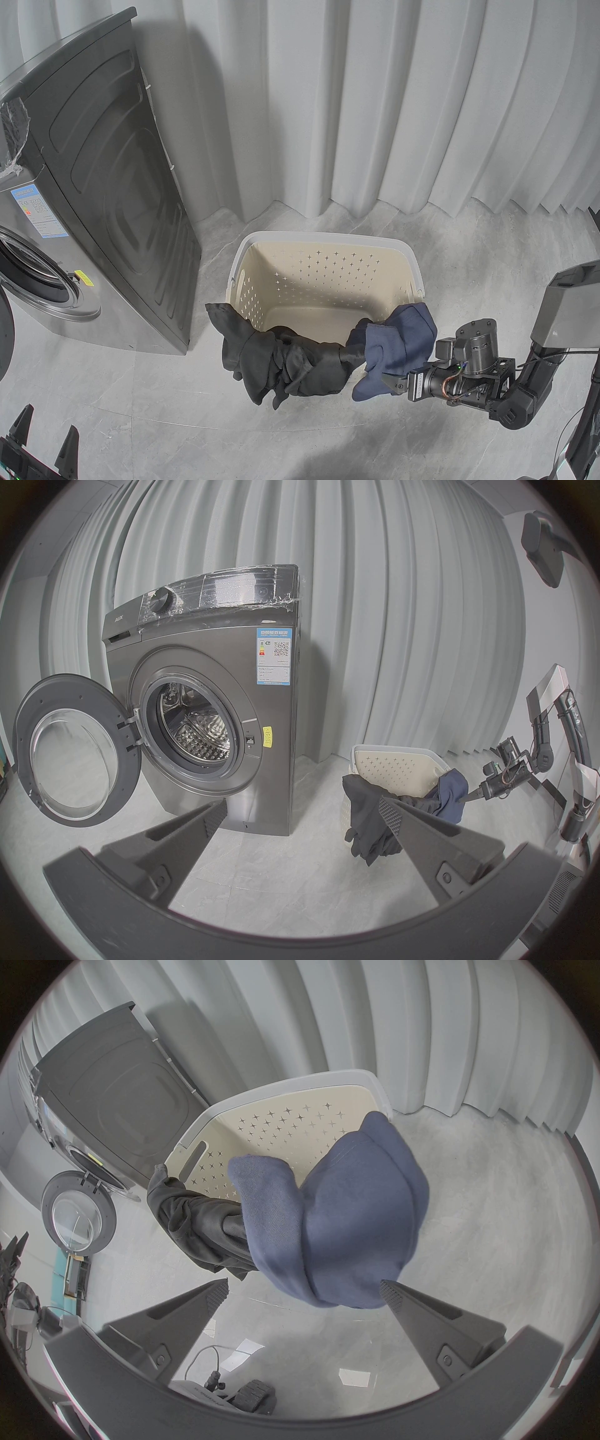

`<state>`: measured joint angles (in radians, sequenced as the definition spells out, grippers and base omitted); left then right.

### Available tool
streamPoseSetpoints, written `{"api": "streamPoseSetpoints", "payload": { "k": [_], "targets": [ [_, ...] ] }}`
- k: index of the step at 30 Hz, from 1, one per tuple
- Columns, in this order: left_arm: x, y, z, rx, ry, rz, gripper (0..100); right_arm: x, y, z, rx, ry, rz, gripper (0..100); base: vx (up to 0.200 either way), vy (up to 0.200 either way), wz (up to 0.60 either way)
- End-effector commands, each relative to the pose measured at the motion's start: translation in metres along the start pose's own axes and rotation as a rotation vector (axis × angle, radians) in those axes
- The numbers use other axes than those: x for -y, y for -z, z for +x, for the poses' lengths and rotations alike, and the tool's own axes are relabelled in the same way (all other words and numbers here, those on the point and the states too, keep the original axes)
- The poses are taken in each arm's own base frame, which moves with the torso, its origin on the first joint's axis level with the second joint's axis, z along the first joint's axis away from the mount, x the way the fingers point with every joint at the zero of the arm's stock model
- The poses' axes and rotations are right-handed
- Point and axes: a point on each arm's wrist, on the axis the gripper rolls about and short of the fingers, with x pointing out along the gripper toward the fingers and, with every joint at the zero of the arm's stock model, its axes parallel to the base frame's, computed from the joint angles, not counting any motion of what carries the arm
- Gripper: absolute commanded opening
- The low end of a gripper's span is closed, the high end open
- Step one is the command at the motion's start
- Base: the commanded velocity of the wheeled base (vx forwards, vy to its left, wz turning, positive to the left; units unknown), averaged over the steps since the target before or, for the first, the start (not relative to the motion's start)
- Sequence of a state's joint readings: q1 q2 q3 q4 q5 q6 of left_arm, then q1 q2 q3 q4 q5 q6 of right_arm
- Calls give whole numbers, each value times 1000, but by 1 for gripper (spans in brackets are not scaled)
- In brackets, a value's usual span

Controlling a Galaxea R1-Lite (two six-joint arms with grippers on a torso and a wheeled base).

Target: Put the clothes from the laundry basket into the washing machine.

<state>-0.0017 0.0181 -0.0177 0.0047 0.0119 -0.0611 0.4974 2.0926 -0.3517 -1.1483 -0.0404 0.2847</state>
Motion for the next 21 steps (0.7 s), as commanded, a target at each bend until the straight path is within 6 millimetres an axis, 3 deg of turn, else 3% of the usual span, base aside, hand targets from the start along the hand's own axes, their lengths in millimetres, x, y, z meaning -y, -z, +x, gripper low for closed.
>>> {"api": "streamPoseSetpoints", "payload": {
  "k": [1, 16, 17, 21],
  "targets": [
    [0, 4, 0, -4, -1, 0, 100, -1, 3, 9, -12, 0, 2, 100, 0, 0, 0],
    [0, 4, 0, -4, -1, 0, 100, 1, 1, 26, 20, 1, 10, 100, 0, 0, 0],
    [0, 4, 0, -4, -1, 0, 100, 1, 1, 27, 20, 1, 10, 0, 0, 0, 0],
    [0, 4, 0, -4, -1, 0, 100, 0, 1, 26, 21, -2, 9, 0, 0, 0, 0]
  ]
}}
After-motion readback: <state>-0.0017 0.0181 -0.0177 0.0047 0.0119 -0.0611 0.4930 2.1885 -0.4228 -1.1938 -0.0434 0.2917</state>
